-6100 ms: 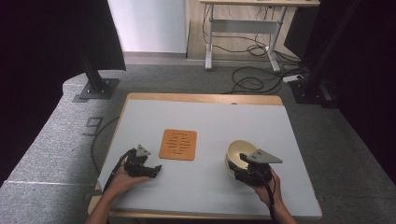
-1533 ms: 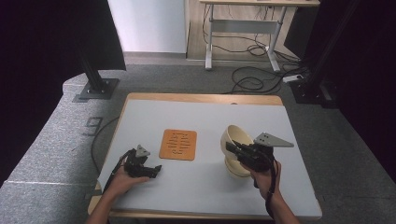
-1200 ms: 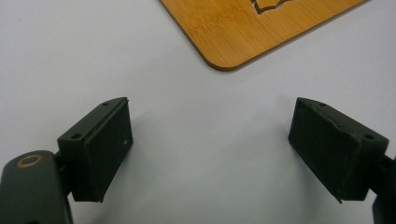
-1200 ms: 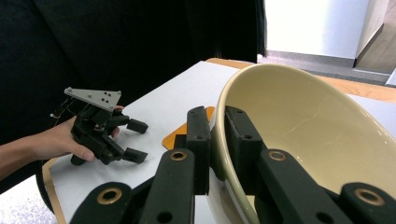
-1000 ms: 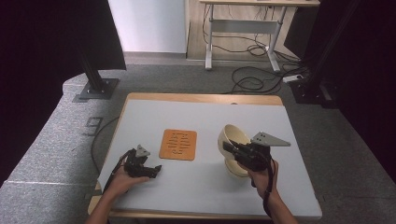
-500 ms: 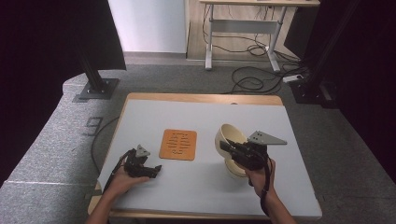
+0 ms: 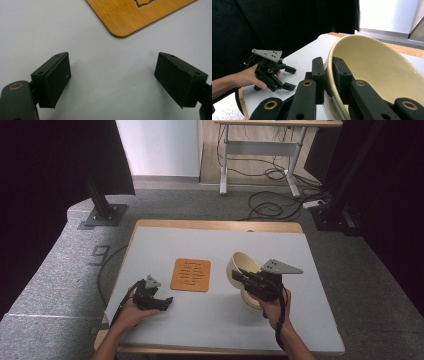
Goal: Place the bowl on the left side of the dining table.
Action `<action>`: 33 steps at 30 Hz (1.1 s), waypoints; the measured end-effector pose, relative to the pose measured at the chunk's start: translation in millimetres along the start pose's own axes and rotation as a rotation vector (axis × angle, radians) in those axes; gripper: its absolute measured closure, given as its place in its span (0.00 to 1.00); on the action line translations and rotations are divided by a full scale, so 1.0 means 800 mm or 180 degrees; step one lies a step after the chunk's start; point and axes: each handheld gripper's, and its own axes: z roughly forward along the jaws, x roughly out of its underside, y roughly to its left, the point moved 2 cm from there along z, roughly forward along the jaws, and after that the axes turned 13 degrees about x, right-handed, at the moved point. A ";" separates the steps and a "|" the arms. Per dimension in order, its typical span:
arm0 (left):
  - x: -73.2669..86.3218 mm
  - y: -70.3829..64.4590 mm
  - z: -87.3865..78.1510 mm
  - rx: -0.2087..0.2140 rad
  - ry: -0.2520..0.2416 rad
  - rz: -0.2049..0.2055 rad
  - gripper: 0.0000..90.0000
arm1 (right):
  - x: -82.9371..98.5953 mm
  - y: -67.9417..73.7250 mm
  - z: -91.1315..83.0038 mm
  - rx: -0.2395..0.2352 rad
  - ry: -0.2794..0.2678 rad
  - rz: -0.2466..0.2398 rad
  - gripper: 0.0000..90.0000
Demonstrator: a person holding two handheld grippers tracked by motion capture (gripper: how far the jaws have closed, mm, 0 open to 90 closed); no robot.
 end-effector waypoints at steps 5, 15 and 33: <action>0.000 0.000 0.000 -0.0001 0.0000 -0.0001 0.15 | -0.001 0.002 0.003 -0.0021 0.0002 0.0001 0.90; 0.000 0.000 0.000 0.0003 -0.0001 0.0001 0.15 | -0.002 0.007 0.010 -0.0046 0.0008 0.0000 0.90; 0.001 0.000 0.000 -0.0002 -0.0015 0.0002 0.15 | -0.007 0.018 0.026 -0.0135 0.0031 -0.0040 0.89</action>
